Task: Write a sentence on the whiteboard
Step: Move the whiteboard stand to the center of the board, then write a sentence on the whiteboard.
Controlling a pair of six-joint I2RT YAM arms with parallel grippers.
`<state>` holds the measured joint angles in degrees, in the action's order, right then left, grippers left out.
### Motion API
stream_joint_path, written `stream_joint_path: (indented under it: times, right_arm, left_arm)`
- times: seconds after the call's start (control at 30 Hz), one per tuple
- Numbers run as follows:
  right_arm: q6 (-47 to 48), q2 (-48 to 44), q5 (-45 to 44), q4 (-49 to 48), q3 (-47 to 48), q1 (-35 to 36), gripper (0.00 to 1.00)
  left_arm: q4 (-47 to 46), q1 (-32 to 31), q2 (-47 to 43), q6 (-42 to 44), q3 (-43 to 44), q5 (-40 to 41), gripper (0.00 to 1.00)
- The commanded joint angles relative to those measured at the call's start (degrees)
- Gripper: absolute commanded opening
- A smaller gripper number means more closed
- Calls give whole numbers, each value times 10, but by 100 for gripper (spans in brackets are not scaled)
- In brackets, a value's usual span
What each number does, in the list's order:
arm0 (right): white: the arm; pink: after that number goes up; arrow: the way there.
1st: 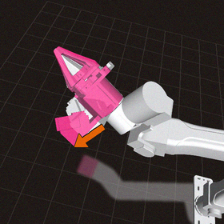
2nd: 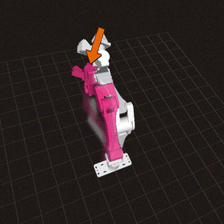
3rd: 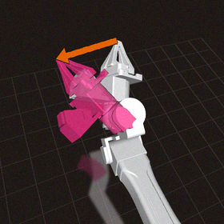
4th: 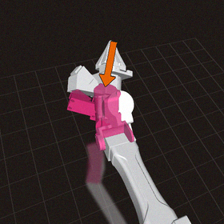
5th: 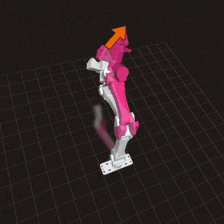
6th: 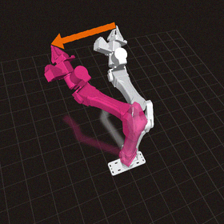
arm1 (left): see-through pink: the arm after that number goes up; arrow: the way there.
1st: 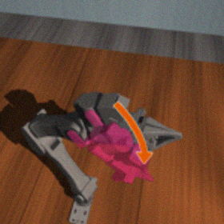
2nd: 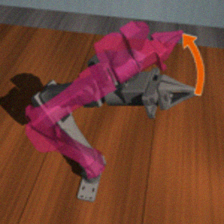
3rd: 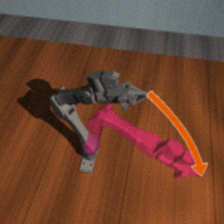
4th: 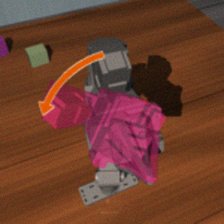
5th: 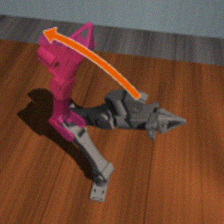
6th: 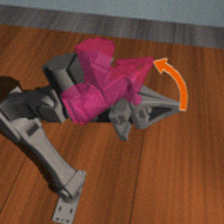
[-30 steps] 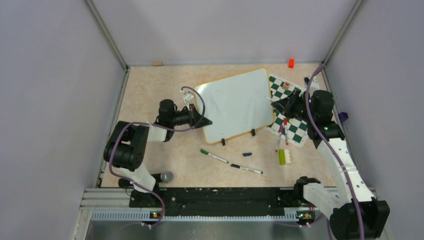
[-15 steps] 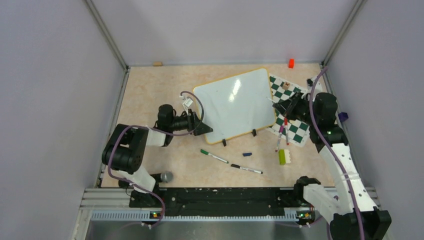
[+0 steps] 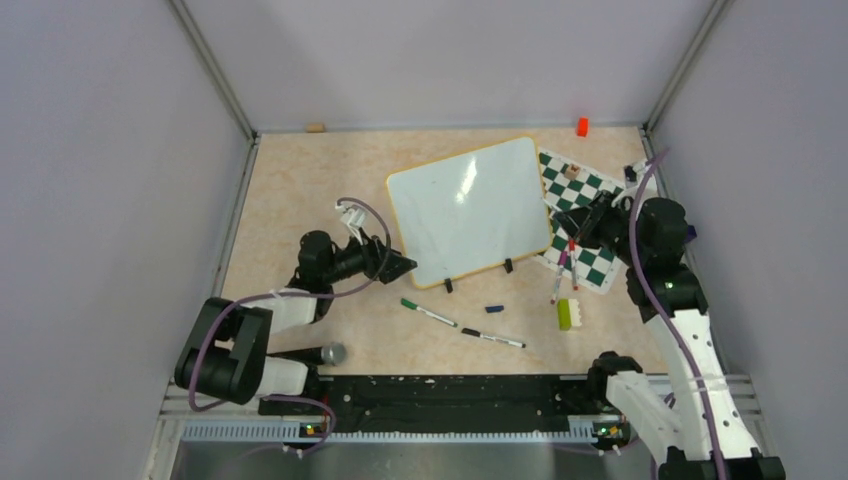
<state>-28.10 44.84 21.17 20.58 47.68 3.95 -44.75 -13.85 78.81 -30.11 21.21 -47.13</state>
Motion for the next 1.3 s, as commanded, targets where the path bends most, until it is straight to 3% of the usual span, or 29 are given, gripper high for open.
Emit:
stream_joint_path:
  times: [0.0,0.1,0.33,0.5,0.67,0.7,0.83,0.93,0.97,1.07,1.27]
  right_arm:
    - [8,-31,1,2,2,-2,0]
    - [14,-47,1,16,2,-2,0]
    - [20,-94,-14,26,-3,-1,0]
    - [15,-75,-14,-6,0,-1,0]
    - [12,-51,7,-43,-6,-1,0]
    - [9,-50,9,-49,-10,-1,0]
    - [1,-53,24,-65,-21,-1,0]
    - [0,-63,28,-75,-30,-1,0]
    - [0,-65,29,-79,-32,-1,0]
    - [-1,-68,31,-83,-33,-1,0]
    - [1,-72,31,-84,-30,-2,0]
  left_arm:
    - [-60,2,-42,-9,-42,73,85]
    - [-118,3,-31,-21,-57,64,86]
    - [-111,1,-27,-17,-44,47,88]
    - [-120,1,-43,-16,-48,42,89]
    - [-71,1,-63,16,-44,48,91]
    - [-71,1,-67,18,-44,47,94]
    - [-109,-1,-96,12,-60,30,92]
    - [-53,-1,-133,37,-66,57,92]
    - [-39,-2,-139,45,-67,63,98]
    - [-42,-1,-136,46,-65,43,99]
    - [48,-1,-123,63,5,60,99]
